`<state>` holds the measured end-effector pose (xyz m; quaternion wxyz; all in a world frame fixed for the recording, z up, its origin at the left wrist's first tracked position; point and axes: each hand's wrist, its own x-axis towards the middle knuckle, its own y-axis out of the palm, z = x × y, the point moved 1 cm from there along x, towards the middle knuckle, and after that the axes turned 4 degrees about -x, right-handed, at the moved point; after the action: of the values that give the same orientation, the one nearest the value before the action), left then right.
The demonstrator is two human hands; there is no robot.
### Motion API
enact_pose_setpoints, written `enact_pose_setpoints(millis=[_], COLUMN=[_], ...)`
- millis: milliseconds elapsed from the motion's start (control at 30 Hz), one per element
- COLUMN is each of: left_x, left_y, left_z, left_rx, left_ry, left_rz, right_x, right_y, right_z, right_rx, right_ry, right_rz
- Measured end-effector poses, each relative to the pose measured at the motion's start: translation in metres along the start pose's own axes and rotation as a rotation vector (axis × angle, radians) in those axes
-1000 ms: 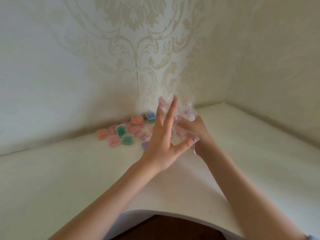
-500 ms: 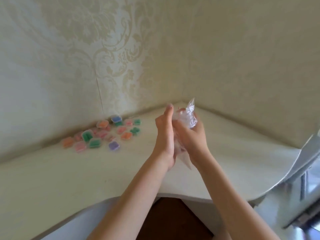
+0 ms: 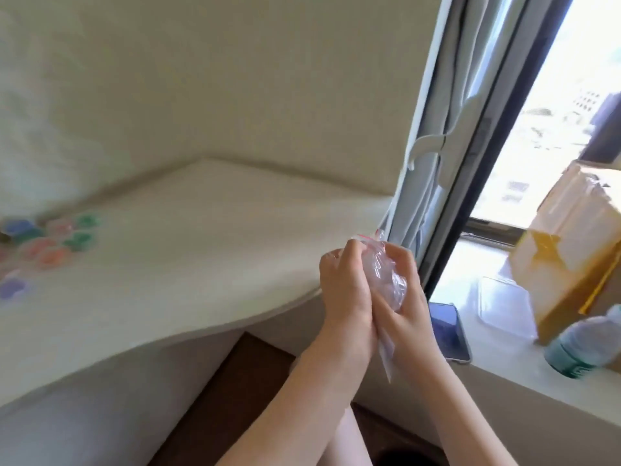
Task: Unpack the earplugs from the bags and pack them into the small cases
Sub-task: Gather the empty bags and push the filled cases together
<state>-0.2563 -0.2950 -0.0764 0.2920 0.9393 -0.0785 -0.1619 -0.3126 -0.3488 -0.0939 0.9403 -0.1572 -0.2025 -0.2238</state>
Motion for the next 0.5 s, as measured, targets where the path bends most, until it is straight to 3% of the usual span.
enact_pose_setpoints(millis=[133, 267, 367, 500], left_x=[-0.011, -0.023, -0.028, -0.032], left_y=[0.025, 0.037, 0.040, 0.024], left_z=[0.079, 0.161, 0.212, 0.269], left_rx=[0.093, 0.196, 0.246, 0.193], left_ry=[-0.285, -0.574, -0.727, -0.983], left_rz=[0.066, 0.148, 0.159, 0.151], right_x=[-0.035, -0.078, -0.108, -0.142], right_y=[-0.050, -0.099, -0.120, -0.142], right_z=[-0.035, -0.086, -0.124, -0.174], right_rx=[0.191, -0.176, -0.125, -0.288], right_ry=[0.209, 0.380, 0.610, 0.802], right_rz=[-0.259, -0.428, -0.549, -0.603])
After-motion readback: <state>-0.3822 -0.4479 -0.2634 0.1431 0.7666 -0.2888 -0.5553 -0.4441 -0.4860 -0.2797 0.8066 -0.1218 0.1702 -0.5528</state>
